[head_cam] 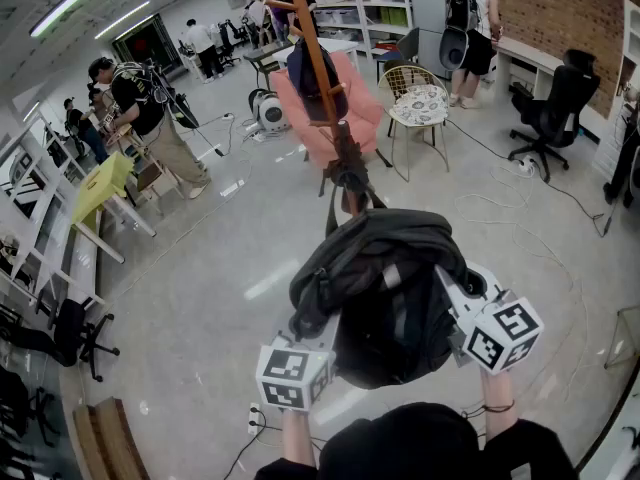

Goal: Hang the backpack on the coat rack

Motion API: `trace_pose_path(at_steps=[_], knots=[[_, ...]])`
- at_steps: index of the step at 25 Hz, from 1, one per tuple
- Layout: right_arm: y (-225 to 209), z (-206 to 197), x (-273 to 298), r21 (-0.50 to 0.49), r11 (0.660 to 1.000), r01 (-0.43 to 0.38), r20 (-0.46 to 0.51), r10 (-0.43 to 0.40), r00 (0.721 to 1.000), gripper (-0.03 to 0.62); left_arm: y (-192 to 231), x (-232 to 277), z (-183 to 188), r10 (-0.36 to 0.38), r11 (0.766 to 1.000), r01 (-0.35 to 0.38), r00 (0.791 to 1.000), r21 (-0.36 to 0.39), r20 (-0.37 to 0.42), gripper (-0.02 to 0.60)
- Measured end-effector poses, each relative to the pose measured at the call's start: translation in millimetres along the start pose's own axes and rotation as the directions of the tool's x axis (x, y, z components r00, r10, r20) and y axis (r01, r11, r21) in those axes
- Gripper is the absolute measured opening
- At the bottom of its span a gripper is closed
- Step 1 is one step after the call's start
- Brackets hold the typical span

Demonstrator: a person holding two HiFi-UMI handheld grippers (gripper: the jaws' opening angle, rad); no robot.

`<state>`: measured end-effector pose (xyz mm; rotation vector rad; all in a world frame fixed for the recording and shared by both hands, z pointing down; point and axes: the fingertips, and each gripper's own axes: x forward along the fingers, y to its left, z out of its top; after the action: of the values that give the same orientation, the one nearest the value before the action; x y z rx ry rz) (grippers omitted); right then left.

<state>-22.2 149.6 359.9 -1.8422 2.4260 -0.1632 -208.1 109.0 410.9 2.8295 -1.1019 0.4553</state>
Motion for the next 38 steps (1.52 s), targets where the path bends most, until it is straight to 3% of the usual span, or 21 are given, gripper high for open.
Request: trace_pose_path(at_steps=[22, 29, 38], knots=[[-47, -8, 16, 0.030, 0.997, -0.072, -0.026, 0.073, 0.997, 0.040, -18, 35, -2, 0.072, 0.997, -0.073, 0.997, -0.026, -0.035, 0.137], [-79, -4, 41, 0.048, 0.996, -0.074, -0.032, 0.076, 0.997, 0.040, -12, 71, 8, 0.075, 0.997, -0.077, 0.996, -0.032, -0.044, 0.137], [-122, -10, 104, 0.063, 0.997, -0.043, -0.046, 0.046, 0.998, 0.040, 26, 141, 12, 0.051, 0.997, -0.054, 0.997, -0.049, -0.051, 0.137]])
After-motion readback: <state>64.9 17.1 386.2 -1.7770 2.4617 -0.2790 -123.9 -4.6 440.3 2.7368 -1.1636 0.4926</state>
